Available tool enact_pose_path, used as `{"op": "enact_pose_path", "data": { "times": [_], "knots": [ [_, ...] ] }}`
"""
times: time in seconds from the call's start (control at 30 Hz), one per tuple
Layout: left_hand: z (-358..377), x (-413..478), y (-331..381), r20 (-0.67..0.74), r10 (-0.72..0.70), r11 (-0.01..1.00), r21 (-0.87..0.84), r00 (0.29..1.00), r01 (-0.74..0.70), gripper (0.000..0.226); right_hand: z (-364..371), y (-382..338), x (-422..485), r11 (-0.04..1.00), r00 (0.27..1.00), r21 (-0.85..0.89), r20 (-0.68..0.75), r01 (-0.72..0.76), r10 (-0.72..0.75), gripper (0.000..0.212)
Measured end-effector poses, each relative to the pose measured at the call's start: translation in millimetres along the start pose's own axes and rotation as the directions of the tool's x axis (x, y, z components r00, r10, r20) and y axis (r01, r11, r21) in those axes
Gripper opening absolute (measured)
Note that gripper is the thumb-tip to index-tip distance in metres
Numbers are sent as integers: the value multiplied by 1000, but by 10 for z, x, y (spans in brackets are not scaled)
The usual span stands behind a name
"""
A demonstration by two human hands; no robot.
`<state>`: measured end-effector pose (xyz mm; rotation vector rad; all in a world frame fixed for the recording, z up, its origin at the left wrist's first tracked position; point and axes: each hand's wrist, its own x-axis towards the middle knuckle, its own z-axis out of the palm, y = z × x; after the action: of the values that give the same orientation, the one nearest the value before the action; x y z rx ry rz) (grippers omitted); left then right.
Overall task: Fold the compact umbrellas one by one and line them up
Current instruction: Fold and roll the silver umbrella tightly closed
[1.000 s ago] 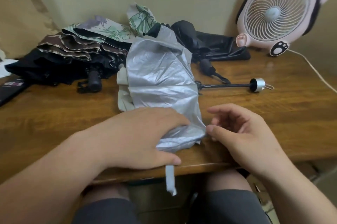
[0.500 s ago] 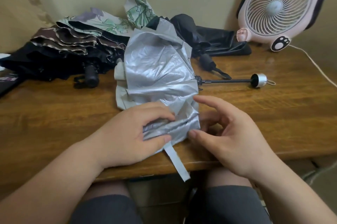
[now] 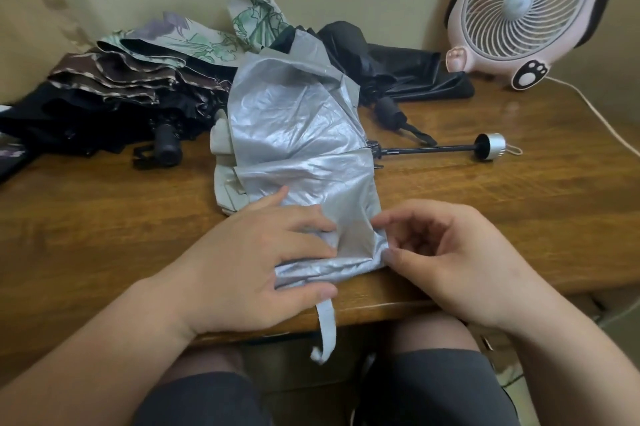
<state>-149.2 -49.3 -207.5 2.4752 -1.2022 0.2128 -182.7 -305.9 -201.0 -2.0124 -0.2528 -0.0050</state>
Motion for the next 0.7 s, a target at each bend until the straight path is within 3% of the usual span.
{"op": "enact_pose_path", "data": {
  "times": [0.07, 0.13, 0.23, 0.27, 0.33, 0.43, 0.5, 0.7],
  "knots": [
    [-8, 5, 4, -23, 10, 999, -43, 1000, -11, 44, -17, -9, -32, 999, 999, -28, 13, -38, 39, 31],
    [-28, 20, -1, -45, -6, 980, -197, 999, -2, 46, -35, -15, -60, 997, 997, -25, -5, -73, 73, 28],
    [-188, 145, 14, -34, -85, 939, -336, 996, 69, 37, -45, -55, -109, 995, 997, -57, 17, -80, 81, 10],
    [-266, 230, 24, 14, -127, 952, -280, 992, 126, 31, -45, -91, -125, 994, 996, -76, 34, -82, 85, 2],
    [-379, 430, 44, 219, -187, 981, -11, 957, 194, 38, -31, -127, -127, 990, 996, -124, 40, -71, 77, 21],
    [-342, 650, 36, 488, -196, 962, 265, 851, 69, 70, 0, -161, -67, 966, 995, -237, -16, -101, 100, 37],
    [-233, 659, 3, 553, -182, 966, 253, 813, 44, 76, 24, -162, -27, 944, 988, -292, -58, -152, 142, 41],
    [-113, 524, -267, 534, -80, 977, 208, 842, -39, 70, 5, -191, 4, 891, 977, -406, -39, -205, 208, 29]
  ]
}}
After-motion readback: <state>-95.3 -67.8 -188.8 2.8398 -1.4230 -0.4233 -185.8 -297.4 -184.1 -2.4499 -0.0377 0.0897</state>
